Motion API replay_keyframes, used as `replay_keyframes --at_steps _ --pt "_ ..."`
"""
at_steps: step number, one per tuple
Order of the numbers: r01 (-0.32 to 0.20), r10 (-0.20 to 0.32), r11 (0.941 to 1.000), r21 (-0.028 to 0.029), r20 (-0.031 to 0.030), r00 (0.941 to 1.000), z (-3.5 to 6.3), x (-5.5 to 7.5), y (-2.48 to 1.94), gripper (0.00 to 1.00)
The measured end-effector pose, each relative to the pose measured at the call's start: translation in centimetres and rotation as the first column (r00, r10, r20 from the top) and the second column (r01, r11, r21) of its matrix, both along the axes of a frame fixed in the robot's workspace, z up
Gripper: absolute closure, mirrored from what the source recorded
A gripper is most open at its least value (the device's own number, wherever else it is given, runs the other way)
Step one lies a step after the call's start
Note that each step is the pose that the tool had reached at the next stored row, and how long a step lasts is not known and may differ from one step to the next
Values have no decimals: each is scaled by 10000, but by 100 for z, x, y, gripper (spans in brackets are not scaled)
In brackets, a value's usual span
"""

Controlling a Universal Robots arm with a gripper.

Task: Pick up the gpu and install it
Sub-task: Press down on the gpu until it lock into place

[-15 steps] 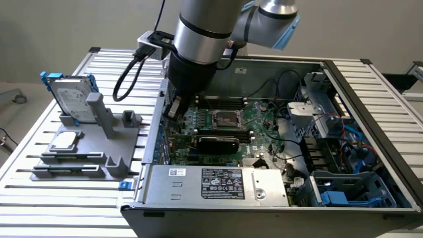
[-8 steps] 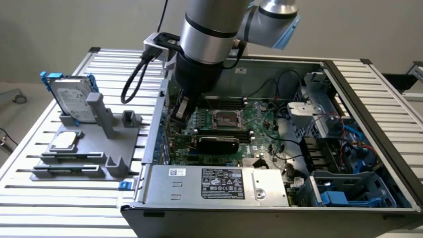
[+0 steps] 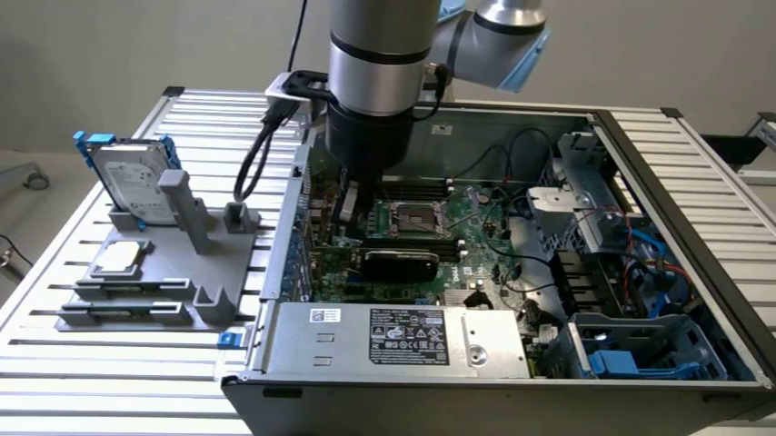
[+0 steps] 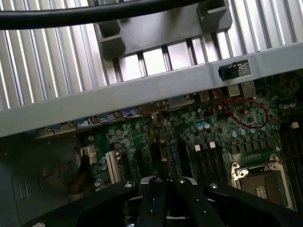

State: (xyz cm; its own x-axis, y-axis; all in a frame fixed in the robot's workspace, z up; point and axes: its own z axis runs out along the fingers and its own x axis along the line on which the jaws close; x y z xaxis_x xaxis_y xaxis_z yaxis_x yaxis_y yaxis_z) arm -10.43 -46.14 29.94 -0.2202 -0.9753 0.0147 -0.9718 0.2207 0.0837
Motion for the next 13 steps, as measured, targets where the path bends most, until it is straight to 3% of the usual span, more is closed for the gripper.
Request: replay_keyframes --at_steps 2,3,6,9,13 --pt "-80 80 10000 10 251 9997 0 7 0 89" --pt "-116 115 9999 17 342 9993 0 12 0 89" --pt "-214 211 9998 41 524 9984 0 36 -1 89" --pt "-310 306 9995 69 596 9978 2 78 -2 89" --pt "-417 410 9991 93 585 9974 4 106 -3 89"
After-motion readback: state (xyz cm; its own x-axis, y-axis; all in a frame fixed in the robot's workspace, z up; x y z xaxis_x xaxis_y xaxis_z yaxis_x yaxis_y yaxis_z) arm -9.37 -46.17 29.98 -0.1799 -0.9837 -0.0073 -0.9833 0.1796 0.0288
